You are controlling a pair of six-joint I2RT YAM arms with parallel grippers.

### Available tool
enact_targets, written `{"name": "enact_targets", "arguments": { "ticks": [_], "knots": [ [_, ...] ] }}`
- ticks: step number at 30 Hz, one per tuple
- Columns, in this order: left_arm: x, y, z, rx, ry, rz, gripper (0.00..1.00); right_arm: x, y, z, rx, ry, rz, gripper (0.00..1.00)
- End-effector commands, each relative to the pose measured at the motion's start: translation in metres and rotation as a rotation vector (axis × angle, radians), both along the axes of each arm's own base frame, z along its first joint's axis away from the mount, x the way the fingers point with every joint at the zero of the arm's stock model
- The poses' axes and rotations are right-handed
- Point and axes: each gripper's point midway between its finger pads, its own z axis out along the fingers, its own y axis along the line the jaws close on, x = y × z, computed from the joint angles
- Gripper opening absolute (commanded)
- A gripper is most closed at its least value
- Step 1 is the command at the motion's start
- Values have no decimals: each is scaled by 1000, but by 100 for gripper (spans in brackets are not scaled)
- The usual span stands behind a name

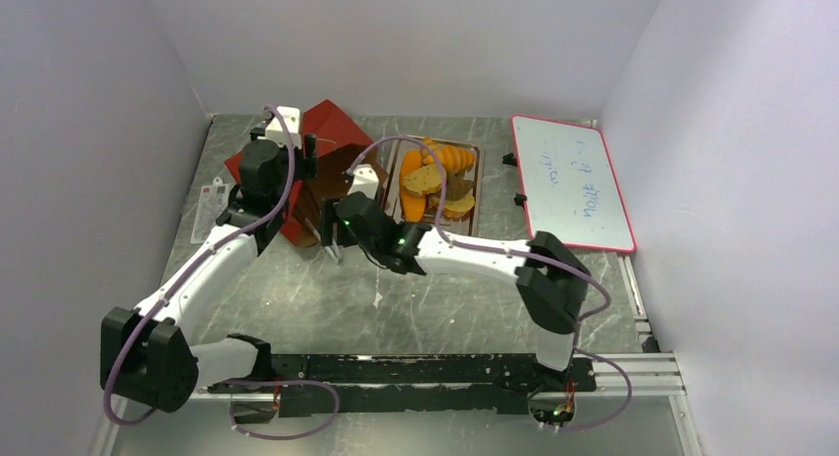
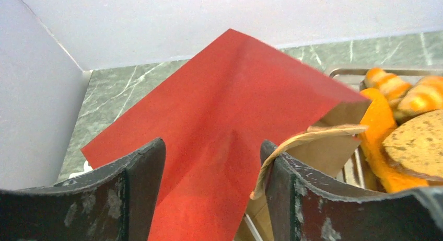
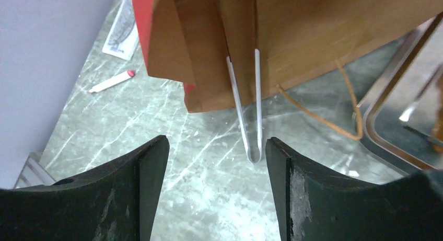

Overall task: Take the fake bread out of the paper bag
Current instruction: Place the clamp on the paper bag, then reset both arms

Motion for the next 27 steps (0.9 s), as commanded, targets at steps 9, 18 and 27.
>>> {"name": "enact_targets", "arguments": {
  "ticks": [9, 18, 27],
  "knots": [
    [-56, 15, 72, -180, -98, 95, 73, -2, -160, 44, -174, -176, -394, 91],
    [-92, 35, 55, -250, -60, 180, 67, 8, -291, 47, -256, -198, -682, 100],
    [-103, 40, 33, -253, -14, 201, 66, -1, -349, 70, -298, -199, -898, 100]
  ]
}}
